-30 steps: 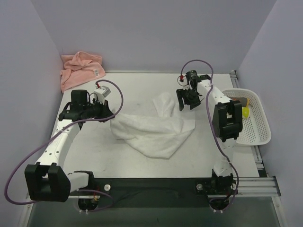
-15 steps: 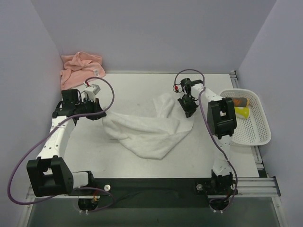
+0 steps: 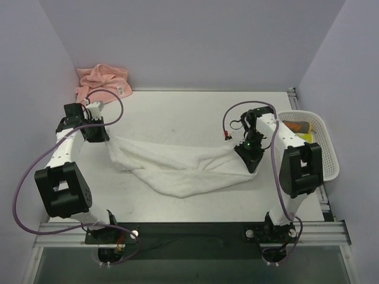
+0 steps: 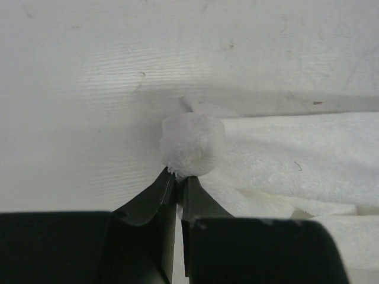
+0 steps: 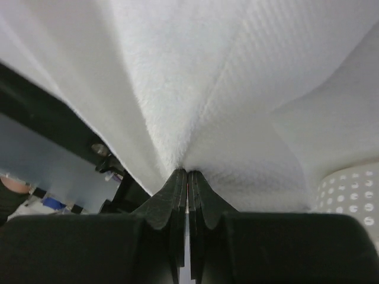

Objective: Roll the towels
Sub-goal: Flatten the towel

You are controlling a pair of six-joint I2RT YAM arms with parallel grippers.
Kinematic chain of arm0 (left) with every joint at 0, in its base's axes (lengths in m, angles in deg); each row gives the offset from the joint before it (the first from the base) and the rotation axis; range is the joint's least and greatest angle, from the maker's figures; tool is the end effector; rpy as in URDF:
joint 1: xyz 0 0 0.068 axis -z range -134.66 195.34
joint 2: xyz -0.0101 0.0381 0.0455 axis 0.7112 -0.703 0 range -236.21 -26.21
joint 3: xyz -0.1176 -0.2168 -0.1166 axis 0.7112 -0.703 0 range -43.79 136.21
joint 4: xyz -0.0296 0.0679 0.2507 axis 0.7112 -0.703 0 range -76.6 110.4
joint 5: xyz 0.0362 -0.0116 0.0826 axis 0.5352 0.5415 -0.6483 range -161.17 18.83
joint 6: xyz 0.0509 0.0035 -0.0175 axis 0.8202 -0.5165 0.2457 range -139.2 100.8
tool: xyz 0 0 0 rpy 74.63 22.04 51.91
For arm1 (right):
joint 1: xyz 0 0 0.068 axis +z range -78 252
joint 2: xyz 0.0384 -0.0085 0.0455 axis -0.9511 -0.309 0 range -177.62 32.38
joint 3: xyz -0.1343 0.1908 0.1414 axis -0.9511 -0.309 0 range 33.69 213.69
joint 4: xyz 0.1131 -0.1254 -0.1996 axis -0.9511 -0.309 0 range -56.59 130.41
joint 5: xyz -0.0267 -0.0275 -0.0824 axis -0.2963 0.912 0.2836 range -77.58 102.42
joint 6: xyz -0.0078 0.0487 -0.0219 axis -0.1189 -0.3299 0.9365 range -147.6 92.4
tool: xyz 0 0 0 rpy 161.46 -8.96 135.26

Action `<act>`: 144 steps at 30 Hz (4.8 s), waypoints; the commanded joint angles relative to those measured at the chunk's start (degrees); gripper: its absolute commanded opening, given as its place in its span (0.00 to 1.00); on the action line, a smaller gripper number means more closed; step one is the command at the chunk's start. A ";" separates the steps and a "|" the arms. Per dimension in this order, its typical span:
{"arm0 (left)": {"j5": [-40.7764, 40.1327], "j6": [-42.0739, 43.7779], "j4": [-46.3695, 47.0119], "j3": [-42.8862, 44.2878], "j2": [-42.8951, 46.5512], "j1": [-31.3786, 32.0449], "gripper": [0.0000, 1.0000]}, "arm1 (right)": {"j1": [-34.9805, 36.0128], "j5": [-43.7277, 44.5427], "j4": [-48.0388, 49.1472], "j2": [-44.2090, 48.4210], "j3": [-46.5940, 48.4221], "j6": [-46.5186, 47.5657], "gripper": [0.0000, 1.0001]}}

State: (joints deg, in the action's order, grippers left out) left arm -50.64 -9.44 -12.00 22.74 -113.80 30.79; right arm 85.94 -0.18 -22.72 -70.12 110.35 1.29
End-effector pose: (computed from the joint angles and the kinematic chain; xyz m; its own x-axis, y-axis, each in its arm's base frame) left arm 0.3157 0.0691 0.2588 -0.7722 -0.0363 -0.6343 0.0993 0.9792 -0.1768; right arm 0.3143 0.0860 0.2098 -0.7342 -0.6680 -0.1212 -0.6780 0.7121 0.1822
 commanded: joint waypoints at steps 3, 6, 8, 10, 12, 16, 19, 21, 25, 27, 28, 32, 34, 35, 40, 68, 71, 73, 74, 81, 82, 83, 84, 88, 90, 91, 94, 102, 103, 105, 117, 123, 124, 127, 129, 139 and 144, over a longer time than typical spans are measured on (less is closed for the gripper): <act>-6.48 1.92 2.79 8.69 -4.51 -2.24 0.00 | 0.92 -15.61 -20.71 5.99 4.98 12.86 0.05; -0.88 4.12 0.68 11.95 -7.15 -2.07 0.00 | -2.59 -15.88 -15.37 5.56 10.60 8.23 0.28; 0.73 4.65 -0.03 12.84 -7.94 -2.07 0.00 | -4.96 -15.35 -11.68 4.33 15.76 4.44 0.36; 3.36 6.67 -1.25 14.33 -8.82 -1.89 0.00 | -7.69 -14.39 -7.11 2.05 19.12 0.05 0.41; 5.04 8.60 -2.74 15.04 -9.44 -1.89 0.00 | -8.83 -11.51 -1.77 0.38 21.42 -1.80 0.41; 5.83 8.61 -3.10 15.66 -10.49 -1.80 0.00 | -8.66 -4.39 5.12 -5.15 23.87 -7.25 0.38; 6.88 8.52 -3.28 15.83 -11.11 -1.71 0.00 | -8.75 -0.51 6.09 -11.31 27.04 -11.91 0.37; 7.06 8.43 -3.37 15.92 -11.28 -1.71 0.00 | -8.84 0.21 6.36 -14.90 28.10 -12.71 0.37; 7.50 8.70 -3.46 15.92 -11.72 -1.71 0.00 | -9.10 3.18 6.53 -19.31 28.63 -14.99 0.43; 7.68 8.44 -3.54 15.92 -11.99 -1.80 0.00 | -9.36 4.16 7.32 -20.72 28.63 -16.23 0.44; 7.59 8.35 -3.63 15.92 -12.16 -1.71 0.00 | -9.45 4.42 7.85 -20.81 28.28 -16.58 0.44; 7.15 8.52 -3.54 15.74 -12.43 -1.71 0.00 | -9.54 6.79 9.87 -21.95 27.58 -18.07 0.40; 7.06 8.26 -3.54 15.74 -12.78 -1.71 0.00 | -9.45 7.76 10.66 -22.48 27.49 -19.13 0.39; 7.06 8.17 -3.54 15.83 -12.87 -1.71 0.00 | -9.54 7.68 11.19 -22.74 27.40 -19.30 0.38; 7.15 7.64 -3.37 16.09 -13.31 -1.71 0.00 | -9.54 7.15 11.19 -25.47 27.14 -20.44 0.36; 11.36 4.92 -6.44 33.03 -8.74 -5.40 0.00 | -14.98 -7.60 11.36 0.16 28.10 -18.52 0.00; 15.30 3.26 -6.88 35.77 -7.69 -7.41 0.00 | -17.53 -10.33 13.03 6.14 29.42 -17.64 0.00; 17.60 1.76 -6.80 37.01 -6.28 -9.09 0.00 | -19.37 -12.00 14.09 9.06 29.07 -17.55 0.00; 19.18 0.28 -6.71 37.27 -5.84 -10.84 0.00 | -20.08 -12.79 14.35 12.03 28.63 -17.11 0.00; 33.66 -6.06 -5.66 33.07 3.72 -23.83 0.00 | -23.86 -16.67 17.51 28.39 18.45 -14.22 0.00; 35.26 -6.59 -5.65 30.71 5.05 -25.86 0.00 | -23.95 -16.75 17.78 30.41 17.22 -13.77 0.00; 36.93 -6.60 -5.65 29.47 6.45 -27.54 0.00 | -24.21 -16.93 17.87 34.43 14.94 -13.51 0.00; 38.51 -6.60 -5.57 28.41 8.99 -29.38 0.00 | -24.30 -17.02 17.87 36.38 13.96 -13.24 0.00; 48.25 -6.33 -5.30 25.06 14.90 -40.79 0.00 | -24.48 -17.11 18.22 44.74 10.88 -13.15 0.00; 51.00 -6.16 -5.30 24.71 17.26 -43.80 0.00 | -24.57 -16.23 18.48 48.17 10.70 -13.50 0.00; 51.62 -5.89 -5.22 24.80 17.89 -45.21 0.00 | -24.57 -15.71 18.75 49.31 10.87 -14.03 0.00; 52.06 -5.10 -4.78 24.27 19.74 -45.04 0.00 | -24.57 -14.56 20.24 48.37 11.84 -14.82 0.00; 24.02 3.68 -2.32 15.68 19.92 -22.84 0.00 | -22.99 -11.22 25.86 32.65 12.46 -17.02 0.00; 20.55 4.82 -0.57 14.18 19.31 -20.11 0.00 | -22.29 -10.09 26.39 28.62 12.72 -17.11 0.00; 12.12 4.83 2.33 10.41 16.41 -15.80 0.00 | -20.09 -6.57 28.75 24.82 12.63 -17.28 0.00; 8.82 1.05 12.27 20.48 -19.97 -12.00 0.00 | -12.00 10.39 35.98 -12.07 25.62 -16.84 0.00; 4.27 1.49 14.91 27.59 -30.87 -7.26 0.00 | -10.42 15.93 35.89 -22.91 34.77 -15.97 0.00; 3.73 1.66 15.09 28.83 -32.02 -6.90 0.00 | -10.24 16.72 35.89 -25.01 36.00 -15.88 0.00; 1.44 0.97 15.18 33.05 -36.41 -5.93 0.00 | -9.98 20.15 37.03 -27.92 37.59 -16.31 0.00; 1.35 0.44 15.26 34.81 -38.88 -5.84 0.00 | -10.33 22.09 37.38 -28.89 38.38 -16.93 0.00; 1.52 0.34 8.95 40.26 -35.03 -7.77 0.70 | -10.15 19.90 31.76 -21.44 37.87 -18.78 0.59; 7.49 10.77 -3.94 36.67 -25.28 -10.23 0.66 | -10.15 9.10 22.28 -10.03 30.33 -18.08 0.55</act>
State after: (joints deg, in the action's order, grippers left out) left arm -47.95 -6.49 -6.71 59.67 -148.90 22.22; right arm 75.66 15.51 7.99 -91.71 143.68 -16.90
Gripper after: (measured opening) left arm 0.669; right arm 0.562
